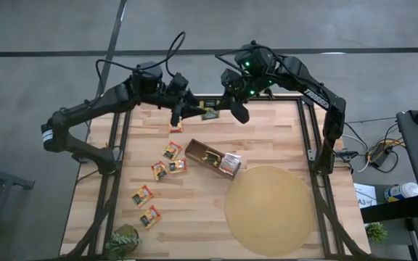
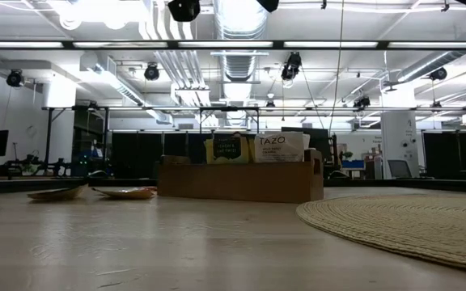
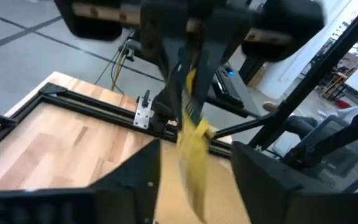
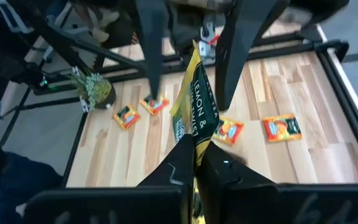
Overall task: Pick & Place Tea
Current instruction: Put the yellow tea bag into the middle section of the wooden organizer
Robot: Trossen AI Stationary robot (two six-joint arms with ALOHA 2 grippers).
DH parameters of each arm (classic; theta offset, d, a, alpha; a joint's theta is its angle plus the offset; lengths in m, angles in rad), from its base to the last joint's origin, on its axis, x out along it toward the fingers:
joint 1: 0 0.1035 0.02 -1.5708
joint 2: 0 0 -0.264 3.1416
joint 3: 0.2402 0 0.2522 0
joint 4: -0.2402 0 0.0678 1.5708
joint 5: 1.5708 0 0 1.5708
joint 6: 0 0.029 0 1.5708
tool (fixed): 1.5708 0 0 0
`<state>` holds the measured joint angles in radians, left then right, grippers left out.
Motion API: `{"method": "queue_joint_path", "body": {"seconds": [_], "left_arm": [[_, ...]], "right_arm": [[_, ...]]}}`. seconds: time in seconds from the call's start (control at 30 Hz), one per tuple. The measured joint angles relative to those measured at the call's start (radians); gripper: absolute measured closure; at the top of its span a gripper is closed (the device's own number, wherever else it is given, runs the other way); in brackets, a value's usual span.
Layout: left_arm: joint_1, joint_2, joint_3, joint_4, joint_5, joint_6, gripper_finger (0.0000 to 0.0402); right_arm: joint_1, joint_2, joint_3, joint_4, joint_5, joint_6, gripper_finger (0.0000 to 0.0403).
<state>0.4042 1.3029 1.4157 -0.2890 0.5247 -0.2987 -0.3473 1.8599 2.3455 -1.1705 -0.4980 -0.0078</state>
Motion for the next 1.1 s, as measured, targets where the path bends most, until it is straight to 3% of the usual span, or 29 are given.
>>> {"method": "queue_joint_path", "body": {"seconds": [0.1,0.23,0.7,1.1], "left_arm": [[0.0,0.0,0.022,-0.003,0.001,-0.005,0.018],[0.0,0.005,0.065,-0.08,0.001,-0.003,0.0163],[0.0,0.136,0.286,-0.409,-0.018,0.083,0.0169],[0.0,0.224,0.356,-0.463,-0.011,0.092,0.0194]], "right_arm": [[0.0,0.0,0.0,-0.04,0.0,-0.021,0.0395],[0.0,0.0,0.0,-0.087,0.0,-0.034,0.0395],[0.001,0.003,-0.007,-0.116,0.003,-0.057,0.0395],[0.003,0.004,-0.067,-0.131,0.008,-0.075,0.0395]]}}
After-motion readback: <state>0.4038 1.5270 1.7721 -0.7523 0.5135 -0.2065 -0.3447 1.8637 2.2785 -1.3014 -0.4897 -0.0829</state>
